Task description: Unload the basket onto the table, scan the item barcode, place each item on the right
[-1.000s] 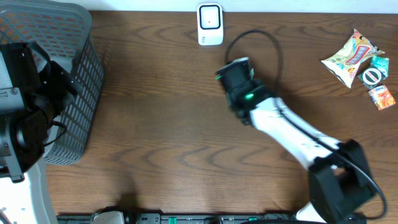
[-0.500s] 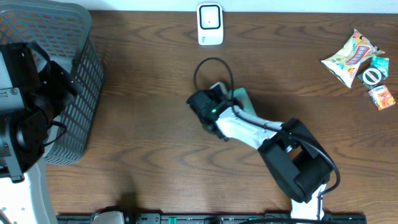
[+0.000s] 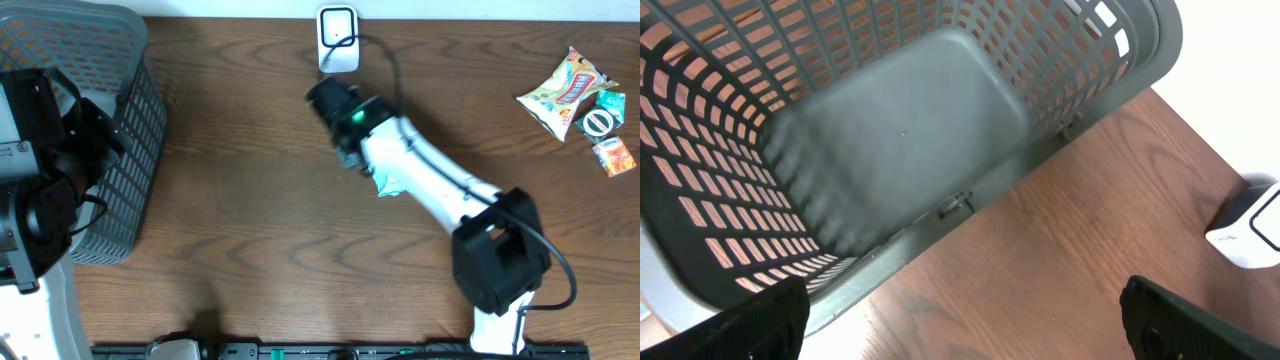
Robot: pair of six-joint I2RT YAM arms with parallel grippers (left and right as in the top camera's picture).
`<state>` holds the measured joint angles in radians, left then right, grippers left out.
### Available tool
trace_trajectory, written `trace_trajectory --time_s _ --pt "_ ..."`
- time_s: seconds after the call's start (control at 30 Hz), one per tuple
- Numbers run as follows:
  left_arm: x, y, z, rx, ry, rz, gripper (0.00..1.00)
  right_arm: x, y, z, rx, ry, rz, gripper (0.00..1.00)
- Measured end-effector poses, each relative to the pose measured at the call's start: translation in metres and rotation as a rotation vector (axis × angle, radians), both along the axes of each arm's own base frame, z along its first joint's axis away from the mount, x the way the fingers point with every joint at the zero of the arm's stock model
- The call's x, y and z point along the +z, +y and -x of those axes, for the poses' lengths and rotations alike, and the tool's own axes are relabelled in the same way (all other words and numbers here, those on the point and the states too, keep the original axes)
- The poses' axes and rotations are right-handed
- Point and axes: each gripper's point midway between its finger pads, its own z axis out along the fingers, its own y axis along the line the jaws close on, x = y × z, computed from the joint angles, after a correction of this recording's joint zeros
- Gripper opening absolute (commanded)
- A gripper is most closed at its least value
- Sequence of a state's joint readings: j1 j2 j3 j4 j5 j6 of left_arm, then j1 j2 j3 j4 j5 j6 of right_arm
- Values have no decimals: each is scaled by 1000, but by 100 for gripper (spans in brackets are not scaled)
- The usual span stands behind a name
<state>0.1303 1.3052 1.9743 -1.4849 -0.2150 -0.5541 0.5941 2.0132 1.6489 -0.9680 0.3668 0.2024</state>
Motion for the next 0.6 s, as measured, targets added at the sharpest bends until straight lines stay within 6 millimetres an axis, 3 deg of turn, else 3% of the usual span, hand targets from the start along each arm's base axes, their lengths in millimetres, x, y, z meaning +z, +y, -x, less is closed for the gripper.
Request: trace_trajectory --time_s 0.17,0.27,0.43,0.5,0.6 --pt "0 0 0 0 1 0 98 -19 -37 5 -17 183 -127 57" --pt "0 0 0 0 0 0 98 -31 -44 8 -22 222 -177 58" --pt "0 0 0 0 1 0 98 -57 -38 14 4 237 -234 57" --pt "0 0 0 0 1 0 98 -66 -36 17 11 241 -246 51" --pt "0 0 0 0 1 0 98 -76 -36 18 15 231 -256 31"
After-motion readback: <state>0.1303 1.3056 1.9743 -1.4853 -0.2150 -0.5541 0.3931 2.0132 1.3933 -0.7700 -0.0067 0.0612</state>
